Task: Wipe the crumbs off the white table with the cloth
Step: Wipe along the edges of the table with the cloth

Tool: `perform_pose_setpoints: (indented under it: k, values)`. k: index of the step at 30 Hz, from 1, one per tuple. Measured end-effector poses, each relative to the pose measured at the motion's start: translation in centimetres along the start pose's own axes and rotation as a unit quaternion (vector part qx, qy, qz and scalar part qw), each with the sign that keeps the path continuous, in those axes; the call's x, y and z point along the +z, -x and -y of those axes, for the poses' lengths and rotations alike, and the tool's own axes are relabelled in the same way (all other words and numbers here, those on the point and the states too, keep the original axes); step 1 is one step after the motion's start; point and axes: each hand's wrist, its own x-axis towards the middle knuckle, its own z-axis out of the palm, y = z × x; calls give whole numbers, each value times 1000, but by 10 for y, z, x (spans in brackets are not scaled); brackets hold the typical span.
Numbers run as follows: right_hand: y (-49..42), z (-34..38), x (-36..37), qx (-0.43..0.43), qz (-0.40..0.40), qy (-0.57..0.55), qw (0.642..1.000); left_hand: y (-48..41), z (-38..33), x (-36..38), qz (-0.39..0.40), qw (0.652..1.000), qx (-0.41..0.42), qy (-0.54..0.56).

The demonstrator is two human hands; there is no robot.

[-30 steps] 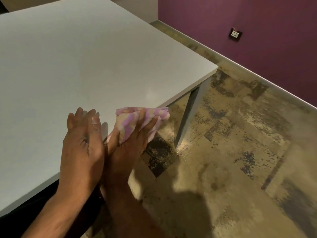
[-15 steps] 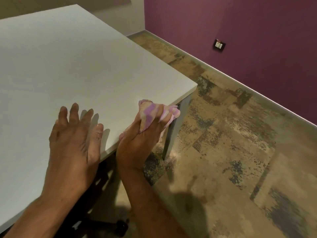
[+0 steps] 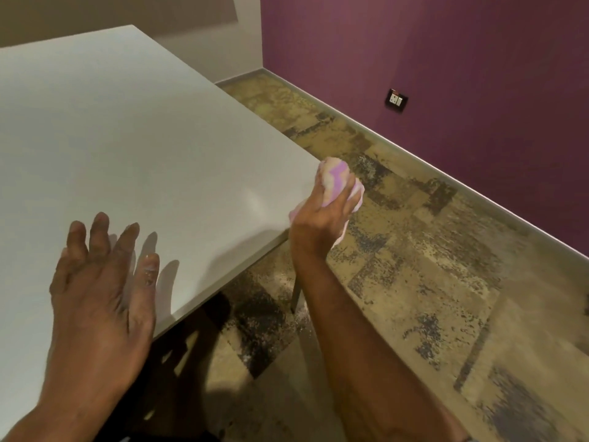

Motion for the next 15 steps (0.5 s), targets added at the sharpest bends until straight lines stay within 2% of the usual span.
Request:
perform_pose_setpoints:
  k: [4, 8, 10, 11, 13, 15]
  values:
    - [-24, -1, 0, 33, 28, 20, 999, 9, 3, -3, -16, 1000, 7, -17]
    - [-29, -2, -7, 45, 58, -15, 997, 13, 9, -9, 11, 996, -31, 86]
    - [-21, 1, -11, 42, 54, -26, 997, 20, 12, -12, -8, 1000, 16, 12]
    - [-15, 3, -13, 37, 42, -34, 998, 23, 10, -16, -22, 1000, 2, 2]
    - [2, 5, -17, 29, 29, -40, 998, 28, 1, -23, -22, 996, -68, 48]
    - [22, 5, -19, 39, 56, -28, 997, 35, -8, -28, -12, 996, -82, 41]
